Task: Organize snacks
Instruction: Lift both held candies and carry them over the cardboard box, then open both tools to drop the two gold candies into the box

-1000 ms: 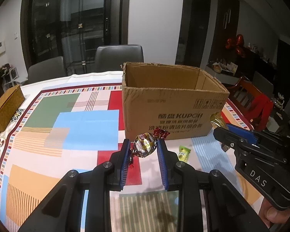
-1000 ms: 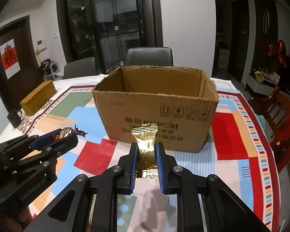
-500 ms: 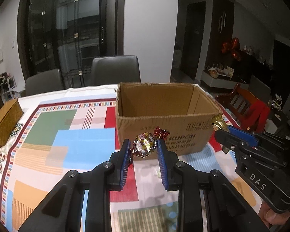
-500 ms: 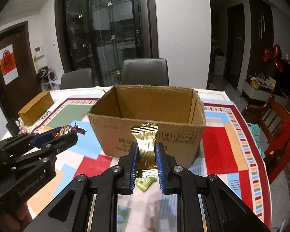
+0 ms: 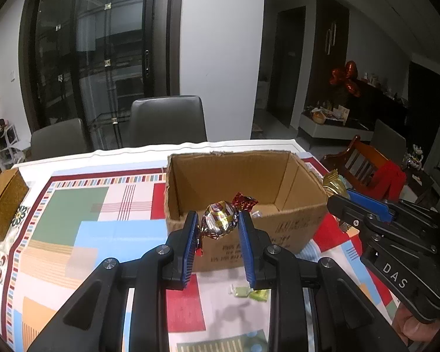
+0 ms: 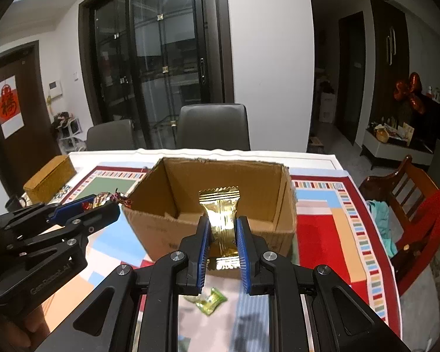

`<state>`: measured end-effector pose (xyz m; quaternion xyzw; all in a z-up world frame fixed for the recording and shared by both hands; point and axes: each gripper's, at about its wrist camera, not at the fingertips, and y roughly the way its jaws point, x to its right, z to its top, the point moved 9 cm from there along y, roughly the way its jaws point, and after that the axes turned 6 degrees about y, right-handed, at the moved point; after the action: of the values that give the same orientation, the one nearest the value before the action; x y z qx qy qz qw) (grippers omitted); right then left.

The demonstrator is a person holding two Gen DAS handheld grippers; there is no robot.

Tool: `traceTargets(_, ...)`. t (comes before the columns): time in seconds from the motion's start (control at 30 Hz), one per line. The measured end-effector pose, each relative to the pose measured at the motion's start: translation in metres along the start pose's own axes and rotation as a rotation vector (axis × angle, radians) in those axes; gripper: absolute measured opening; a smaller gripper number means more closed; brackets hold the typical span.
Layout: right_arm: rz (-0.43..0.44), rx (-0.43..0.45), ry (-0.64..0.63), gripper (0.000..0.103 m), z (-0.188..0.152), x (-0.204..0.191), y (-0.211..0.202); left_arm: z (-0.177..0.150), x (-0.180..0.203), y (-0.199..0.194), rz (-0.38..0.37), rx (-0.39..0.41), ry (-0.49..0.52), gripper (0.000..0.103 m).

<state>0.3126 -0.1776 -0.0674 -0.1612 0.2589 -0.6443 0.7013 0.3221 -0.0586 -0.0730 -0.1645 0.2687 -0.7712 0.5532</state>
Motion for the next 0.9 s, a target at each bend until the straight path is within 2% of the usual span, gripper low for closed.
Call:
traceTargets(0.4, -0.008, 0.009, 0.01, 0.02, 0.02, 0.013, 0.021, 0.024, 0.001, 0.029, -0.016, 0.004, 0.016, 0.028)
traceTargets(0.9, 0.006, -0.001, 0.021, 0.02, 0.026, 0.019, 0.049, 0.027, 0.001, 0.057, -0.014, -0.018, 0.017, 0.028)
